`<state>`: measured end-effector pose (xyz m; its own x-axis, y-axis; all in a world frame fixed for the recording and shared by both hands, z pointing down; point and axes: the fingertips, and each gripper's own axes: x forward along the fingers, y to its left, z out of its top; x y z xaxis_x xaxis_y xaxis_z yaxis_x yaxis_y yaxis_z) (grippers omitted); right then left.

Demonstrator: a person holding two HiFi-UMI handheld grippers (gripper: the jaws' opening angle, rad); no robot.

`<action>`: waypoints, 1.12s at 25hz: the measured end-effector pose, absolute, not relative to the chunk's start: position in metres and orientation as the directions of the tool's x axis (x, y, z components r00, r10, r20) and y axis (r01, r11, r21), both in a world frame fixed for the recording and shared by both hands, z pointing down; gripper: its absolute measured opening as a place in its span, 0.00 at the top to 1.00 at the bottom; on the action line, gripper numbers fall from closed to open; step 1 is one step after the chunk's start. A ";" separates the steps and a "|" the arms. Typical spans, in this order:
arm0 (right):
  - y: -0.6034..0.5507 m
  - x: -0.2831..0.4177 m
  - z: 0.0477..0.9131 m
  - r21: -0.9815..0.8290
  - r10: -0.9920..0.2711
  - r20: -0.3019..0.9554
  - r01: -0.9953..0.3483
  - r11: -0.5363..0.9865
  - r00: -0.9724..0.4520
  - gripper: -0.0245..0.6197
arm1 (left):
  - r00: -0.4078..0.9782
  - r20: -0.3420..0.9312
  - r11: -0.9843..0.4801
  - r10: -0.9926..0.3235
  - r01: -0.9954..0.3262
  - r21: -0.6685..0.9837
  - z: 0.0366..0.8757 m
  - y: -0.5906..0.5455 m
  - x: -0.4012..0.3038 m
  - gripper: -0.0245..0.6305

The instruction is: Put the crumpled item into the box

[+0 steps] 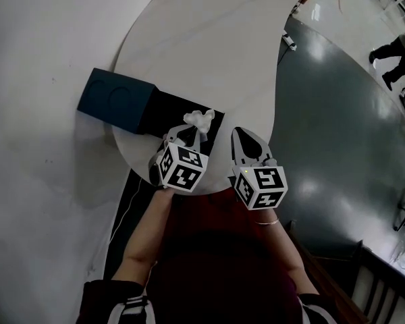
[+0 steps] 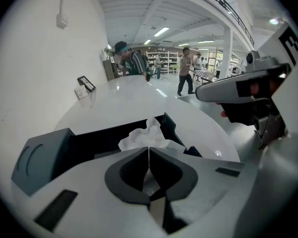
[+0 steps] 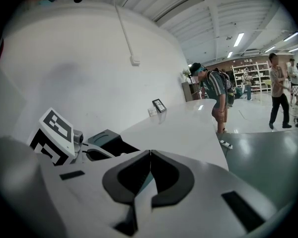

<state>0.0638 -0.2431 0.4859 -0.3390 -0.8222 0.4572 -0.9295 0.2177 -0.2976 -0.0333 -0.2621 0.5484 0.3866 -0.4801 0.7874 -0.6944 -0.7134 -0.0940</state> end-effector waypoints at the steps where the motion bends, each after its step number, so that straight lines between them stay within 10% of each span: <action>1: -0.243 0.063 0.486 -0.298 -0.822 0.457 -0.929 0.218 -0.340 0.94 | 0.383 0.790 -0.715 -0.478 -0.692 -0.097 0.549 -0.262 -0.033 0.93; 28: -0.226 0.064 0.473 -0.300 -0.842 0.427 -0.930 0.212 -0.330 0.94 | 0.450 0.719 -0.699 -0.529 -0.712 -0.070 0.521 -0.253 -0.028 0.82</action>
